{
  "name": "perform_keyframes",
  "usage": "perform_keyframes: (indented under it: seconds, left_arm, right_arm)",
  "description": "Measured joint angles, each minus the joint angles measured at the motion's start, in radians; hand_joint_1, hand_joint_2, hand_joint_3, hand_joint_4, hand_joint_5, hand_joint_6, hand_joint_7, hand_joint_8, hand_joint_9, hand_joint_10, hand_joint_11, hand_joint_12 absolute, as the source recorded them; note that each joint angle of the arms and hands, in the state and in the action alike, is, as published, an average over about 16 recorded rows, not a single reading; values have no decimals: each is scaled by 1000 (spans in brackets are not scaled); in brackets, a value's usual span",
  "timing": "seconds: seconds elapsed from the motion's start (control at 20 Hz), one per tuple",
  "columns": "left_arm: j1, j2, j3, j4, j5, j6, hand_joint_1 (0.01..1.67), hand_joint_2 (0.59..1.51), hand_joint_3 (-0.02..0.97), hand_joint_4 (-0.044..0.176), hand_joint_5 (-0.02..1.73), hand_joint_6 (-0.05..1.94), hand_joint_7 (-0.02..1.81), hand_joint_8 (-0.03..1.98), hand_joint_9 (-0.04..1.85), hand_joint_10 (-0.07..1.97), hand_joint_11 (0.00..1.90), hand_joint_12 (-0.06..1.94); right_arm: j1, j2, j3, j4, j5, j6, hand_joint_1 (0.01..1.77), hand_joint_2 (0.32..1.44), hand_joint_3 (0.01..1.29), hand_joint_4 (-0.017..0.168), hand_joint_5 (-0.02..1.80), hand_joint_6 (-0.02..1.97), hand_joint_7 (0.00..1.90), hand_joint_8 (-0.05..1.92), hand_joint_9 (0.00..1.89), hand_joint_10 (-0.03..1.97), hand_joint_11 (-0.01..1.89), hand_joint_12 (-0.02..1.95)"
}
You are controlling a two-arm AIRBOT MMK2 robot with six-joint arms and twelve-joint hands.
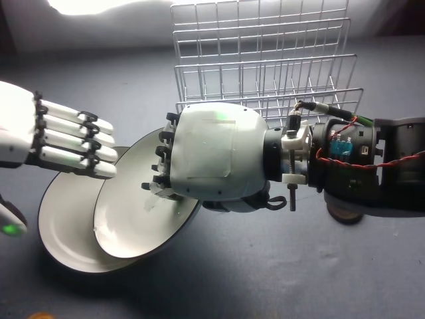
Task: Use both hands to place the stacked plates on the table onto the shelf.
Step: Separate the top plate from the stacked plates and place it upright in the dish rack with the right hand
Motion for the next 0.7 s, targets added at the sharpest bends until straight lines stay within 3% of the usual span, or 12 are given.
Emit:
perform_keyframes:
  seconds: [0.55,0.7]
  left_arm:
    - [-5,7,27,12,-7,-30,17,1188,14,-2,20,6,19,-7,17,16,16,-14]
    - [-11,3,34,15,-7,-30,17,1189,14,-2,19,6,19,-6,19,15,16,-15]
  right_arm:
    - [2,-2,8,-1,12,-1,1246,972,13,-5,931,755,1073,692,1074,966,962,957]
    - [3,-2,10,-1,14,-1,1248,972,13,-4,934,755,1074,693,1092,858,956,963]
